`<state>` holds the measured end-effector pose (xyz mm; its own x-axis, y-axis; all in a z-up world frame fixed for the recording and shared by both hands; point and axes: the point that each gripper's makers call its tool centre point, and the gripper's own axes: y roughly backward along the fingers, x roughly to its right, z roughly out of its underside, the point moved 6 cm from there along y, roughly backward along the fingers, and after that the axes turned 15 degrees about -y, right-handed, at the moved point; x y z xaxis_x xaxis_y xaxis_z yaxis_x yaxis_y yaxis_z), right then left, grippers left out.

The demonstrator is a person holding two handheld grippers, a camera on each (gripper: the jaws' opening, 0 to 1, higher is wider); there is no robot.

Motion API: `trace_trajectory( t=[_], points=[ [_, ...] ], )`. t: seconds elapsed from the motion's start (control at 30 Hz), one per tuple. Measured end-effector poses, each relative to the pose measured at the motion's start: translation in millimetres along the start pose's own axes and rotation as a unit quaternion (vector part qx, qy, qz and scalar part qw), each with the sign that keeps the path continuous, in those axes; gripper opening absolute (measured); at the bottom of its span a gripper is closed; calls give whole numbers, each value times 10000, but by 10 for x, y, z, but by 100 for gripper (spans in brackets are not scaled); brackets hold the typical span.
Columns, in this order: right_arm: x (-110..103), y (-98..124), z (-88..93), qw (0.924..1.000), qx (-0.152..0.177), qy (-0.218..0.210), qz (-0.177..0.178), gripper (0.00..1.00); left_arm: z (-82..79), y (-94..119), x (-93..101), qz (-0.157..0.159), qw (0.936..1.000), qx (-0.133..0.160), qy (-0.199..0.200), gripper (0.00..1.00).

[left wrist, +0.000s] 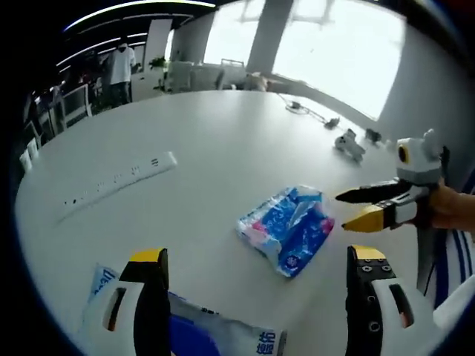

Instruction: Arrange the tabletop items into an orderly group along one side of the table until the central work area is clear of visible clutter.

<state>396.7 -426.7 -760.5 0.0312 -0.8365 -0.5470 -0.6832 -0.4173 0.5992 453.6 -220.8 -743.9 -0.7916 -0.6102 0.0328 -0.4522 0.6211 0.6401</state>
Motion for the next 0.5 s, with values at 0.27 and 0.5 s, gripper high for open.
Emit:
trace_trajectory(
  t=[0.27, 0.5],
  points=[
    [-112, 29, 21, 10000, -52, 30, -26, 73, 55, 153, -66, -9, 9999, -147, -18, 93],
    [-295, 14, 52, 9996, 118, -209, -161, 72, 110, 284, -181, -94, 9998, -152, -81, 90]
  ],
)
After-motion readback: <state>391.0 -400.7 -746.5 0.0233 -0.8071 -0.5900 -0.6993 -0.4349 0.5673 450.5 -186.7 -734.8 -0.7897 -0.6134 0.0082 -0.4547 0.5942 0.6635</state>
